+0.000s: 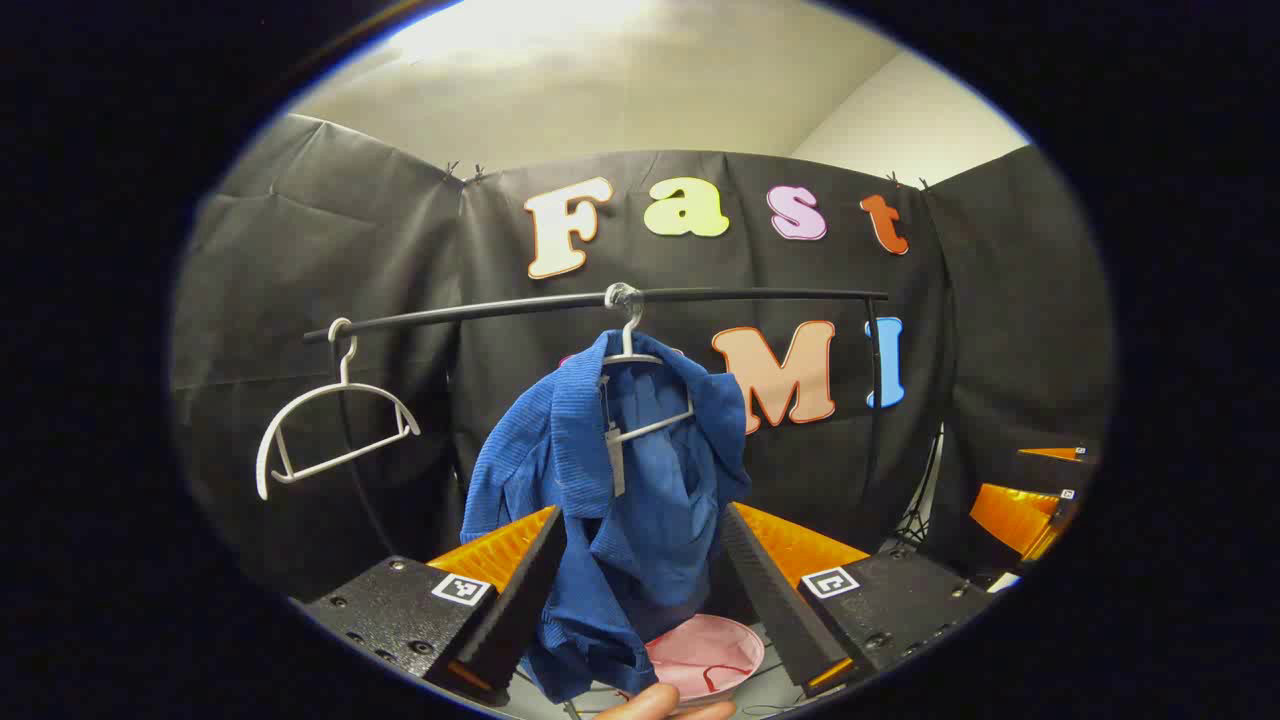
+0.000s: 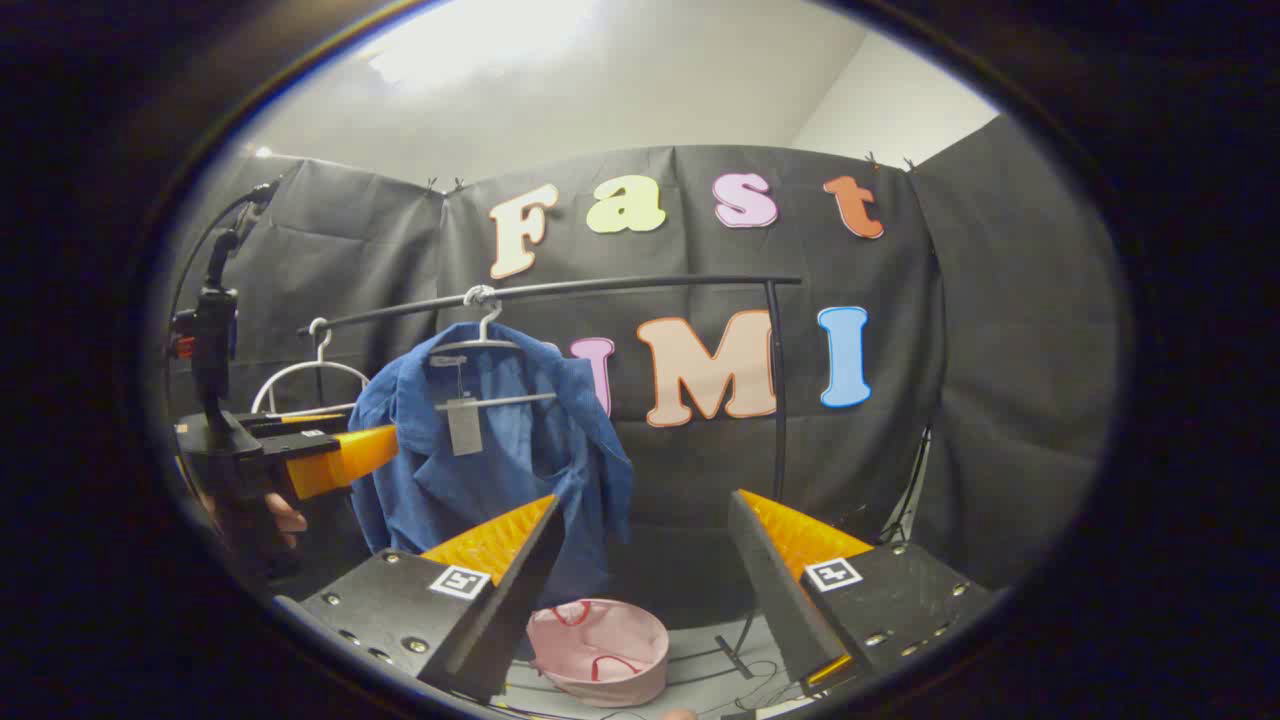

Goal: Grasp the clothes on the hanger with both hands and then place them into the laundry hamper below.

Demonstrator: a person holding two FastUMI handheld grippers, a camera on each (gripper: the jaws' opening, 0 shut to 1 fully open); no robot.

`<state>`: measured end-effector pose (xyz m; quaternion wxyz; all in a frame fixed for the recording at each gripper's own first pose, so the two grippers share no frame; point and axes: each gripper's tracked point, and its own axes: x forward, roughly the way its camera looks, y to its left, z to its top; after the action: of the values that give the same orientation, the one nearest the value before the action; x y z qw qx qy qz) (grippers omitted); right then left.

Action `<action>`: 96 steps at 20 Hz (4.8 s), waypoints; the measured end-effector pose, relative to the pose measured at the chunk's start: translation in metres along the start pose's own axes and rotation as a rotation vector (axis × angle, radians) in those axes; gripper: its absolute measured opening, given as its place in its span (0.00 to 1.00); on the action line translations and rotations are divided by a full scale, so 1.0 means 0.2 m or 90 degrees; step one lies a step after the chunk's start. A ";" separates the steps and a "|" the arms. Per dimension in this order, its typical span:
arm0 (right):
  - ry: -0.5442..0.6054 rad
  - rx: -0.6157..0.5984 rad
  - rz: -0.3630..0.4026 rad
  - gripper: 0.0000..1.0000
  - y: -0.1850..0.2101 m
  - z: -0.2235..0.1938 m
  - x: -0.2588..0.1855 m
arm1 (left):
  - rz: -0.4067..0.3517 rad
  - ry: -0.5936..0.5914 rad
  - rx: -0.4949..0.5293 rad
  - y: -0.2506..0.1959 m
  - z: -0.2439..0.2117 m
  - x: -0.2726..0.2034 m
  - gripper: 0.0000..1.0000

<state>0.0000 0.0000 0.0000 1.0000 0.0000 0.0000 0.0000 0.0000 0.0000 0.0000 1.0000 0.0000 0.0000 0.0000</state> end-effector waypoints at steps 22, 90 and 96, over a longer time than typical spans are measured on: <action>0.035 0.009 0.047 1.00 -0.05 -0.11 0.32 | 0.129 0.010 0.038 0.11 -0.15 0.24 1.00; -0.001 0.111 0.115 0.01 0.53 0.20 1.86 | -0.166 0.087 -0.012 0.63 0.23 0.14 0.05; 0.001 0.124 0.112 0.01 0.52 0.19 1.98 | -0.174 0.090 0.037 0.71 0.22 0.26 0.07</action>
<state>0.3961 0.1049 0.0371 0.9914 0.0969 0.0007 0.0876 0.0529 0.1430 0.0445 0.9877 0.0291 0.0705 -0.1362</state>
